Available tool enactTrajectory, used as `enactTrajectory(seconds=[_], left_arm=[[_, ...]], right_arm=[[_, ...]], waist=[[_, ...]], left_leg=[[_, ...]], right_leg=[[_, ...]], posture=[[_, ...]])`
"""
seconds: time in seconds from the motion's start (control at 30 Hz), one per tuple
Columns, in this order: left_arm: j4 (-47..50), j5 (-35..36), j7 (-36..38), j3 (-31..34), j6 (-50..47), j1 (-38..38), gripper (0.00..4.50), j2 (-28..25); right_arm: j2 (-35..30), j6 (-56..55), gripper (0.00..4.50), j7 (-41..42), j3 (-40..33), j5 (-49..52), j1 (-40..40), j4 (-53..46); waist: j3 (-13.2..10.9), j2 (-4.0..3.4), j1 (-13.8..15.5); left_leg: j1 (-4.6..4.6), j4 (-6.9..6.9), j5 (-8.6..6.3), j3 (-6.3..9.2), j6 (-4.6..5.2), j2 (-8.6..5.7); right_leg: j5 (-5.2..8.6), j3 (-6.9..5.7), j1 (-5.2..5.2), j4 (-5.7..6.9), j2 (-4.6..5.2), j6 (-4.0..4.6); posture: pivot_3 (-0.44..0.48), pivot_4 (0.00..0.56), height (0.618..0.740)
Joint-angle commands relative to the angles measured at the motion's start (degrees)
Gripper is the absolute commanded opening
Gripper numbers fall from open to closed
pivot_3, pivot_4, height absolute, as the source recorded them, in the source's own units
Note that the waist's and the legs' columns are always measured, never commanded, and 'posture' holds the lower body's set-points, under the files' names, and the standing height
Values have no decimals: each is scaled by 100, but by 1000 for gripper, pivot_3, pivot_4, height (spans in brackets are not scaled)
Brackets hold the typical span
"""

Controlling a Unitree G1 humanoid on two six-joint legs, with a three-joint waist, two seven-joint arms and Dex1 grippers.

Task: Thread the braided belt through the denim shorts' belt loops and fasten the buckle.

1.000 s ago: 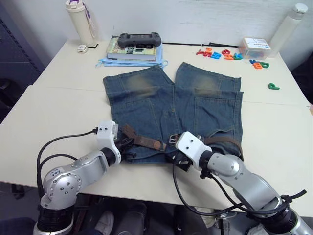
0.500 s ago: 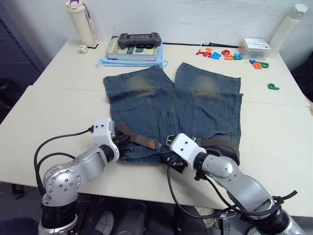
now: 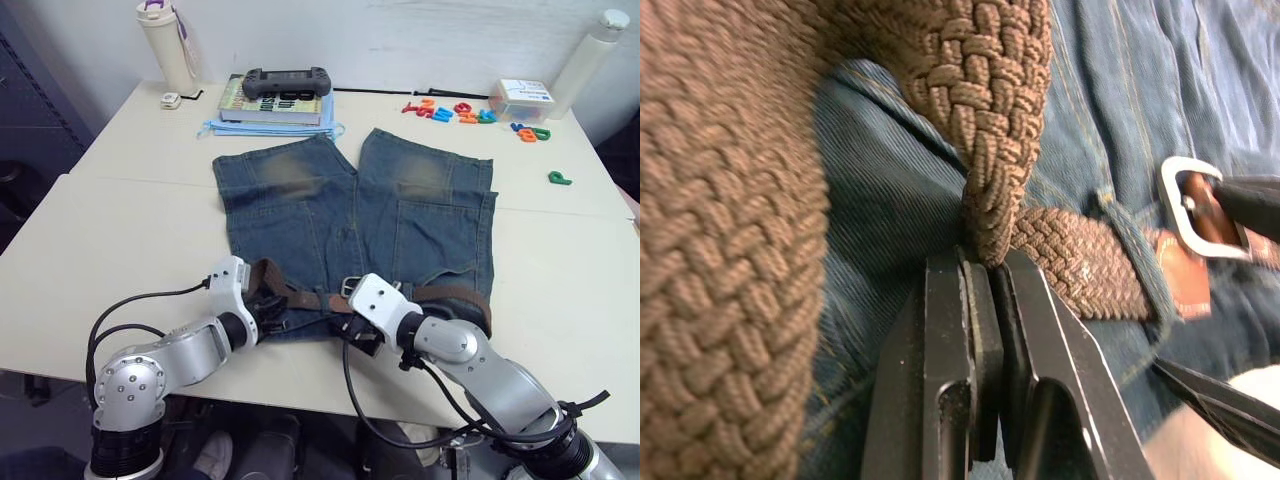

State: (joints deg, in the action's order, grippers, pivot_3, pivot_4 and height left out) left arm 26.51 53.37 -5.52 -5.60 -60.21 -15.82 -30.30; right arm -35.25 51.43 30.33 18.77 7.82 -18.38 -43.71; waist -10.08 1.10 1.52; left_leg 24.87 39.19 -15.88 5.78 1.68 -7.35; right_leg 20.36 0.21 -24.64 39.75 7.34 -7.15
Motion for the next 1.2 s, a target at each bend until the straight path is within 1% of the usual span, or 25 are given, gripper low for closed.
enactTrajectory(seconds=[0.03,0.13,0.2,0.27,0.4,0.57,0.8,0.83,0.9,1.03,1.13,1.17,1.2], left_arm=[[75,-316,402,-94,112,32,0,69],[38,-495,582,-110,115,1,0,178],[-17,-587,667,-70,99,-39,0,255],[-52,-676,757,-40,87,-61,0,310],[-56,-814,918,2,47,-76,0,390],[-39,-932,1036,76,-20,-78,0,475],[-24,-1070,1168,174,-133,-66,0,559],[-15,-1083,1171,194,-157,-69,0,580],[2,-1115,1188,225,-192,-70,0,612],[27,-1152,1220,276,-262,-65,0,660],[33,-1179,1227,313,-318,-75,0,703],[34,-1192,1233,323,-334,-79,0,717],[30,-1208,1241,325,-345,-83,0,726]], right_arm=[[-638,-520,4449,383,-171,-166,56,-438],[-1201,-1112,4449,506,-93,-553,219,-421],[-1292,-1464,4449,470,-46,-740,339,-359],[-1379,-1982,4449,353,161,-1198,456,-237],[-1335,-2701,4449,82,441,-1986,723,7],[-1188,-3340,4449,-296,568,-2886,960,369],[-764,-3699,4449,-226,630,-3442,1145,646],[-746,-3752,4220,-201,615,-3480,1197,676],[-702,-3840,3567,-154,573,-3536,1285,709],[-648,-3935,1738,-46,490,-3636,1419,741],[-638,-3995,224,22,403,-3659,1556,721],[-624,-4007,29,41,378,-3671,1586,712],[-600,-4006,29,56,354,-3675,1604,701]], waist=[[0,0,2],[0,0,10],[0,1,13],[0,1,13],[0,1,16],[0,1,18],[0,1,15],[0,1,16],[0,1,16],[0,1,13],[0,1,13],[0,1,13],[0,1,13]], left_leg=[[0,0,0,1,0,0],[0,0,-1,2,1,1],[2,0,0,1,3,0],[1,0,0,1,3,0],[0,0,0,1,2,0],[0,0,0,1,2,-1],[-3,0,2,1,-1,-1],[-4,0,2,1,-1,-1],[-4,0,2,1,-1,-1],[-6,0,3,1,-2,-1],[-10,0,3,1,-2,-1],[-10,0,3,1,-2,-1],[-10,0,3,1,-2,-1]], right_leg=[[0,-1,1,-2,0,0],[0,-5,4,-7,1,-1],[-1,-5,4,-8,3,-2],[-2,-5,5,-11,3,-3],[-2,-5,6,-10,3,-3],[-2,-4,6,-10,3,-5],[-2,-3,5,-1,1,-5],[-2,-3,6,-1,1,-5],[-2,-4,6,0,0,-5],[-2,-2,6,3,-1,-5],[-2,-2,8,5,-1,-5],[-2,-2,8,5,-1,-5],[-2,-2,8,5,-1,-5]], posture=[[0,150,667],[0,150,667],[0,150,667],[0,150,667],[0,150,667],[0,150,667],[0,150,667],[0,150,667],[0,150,667],[0,150,667],[0,150,667],[0,150,667],[0,150,667]])
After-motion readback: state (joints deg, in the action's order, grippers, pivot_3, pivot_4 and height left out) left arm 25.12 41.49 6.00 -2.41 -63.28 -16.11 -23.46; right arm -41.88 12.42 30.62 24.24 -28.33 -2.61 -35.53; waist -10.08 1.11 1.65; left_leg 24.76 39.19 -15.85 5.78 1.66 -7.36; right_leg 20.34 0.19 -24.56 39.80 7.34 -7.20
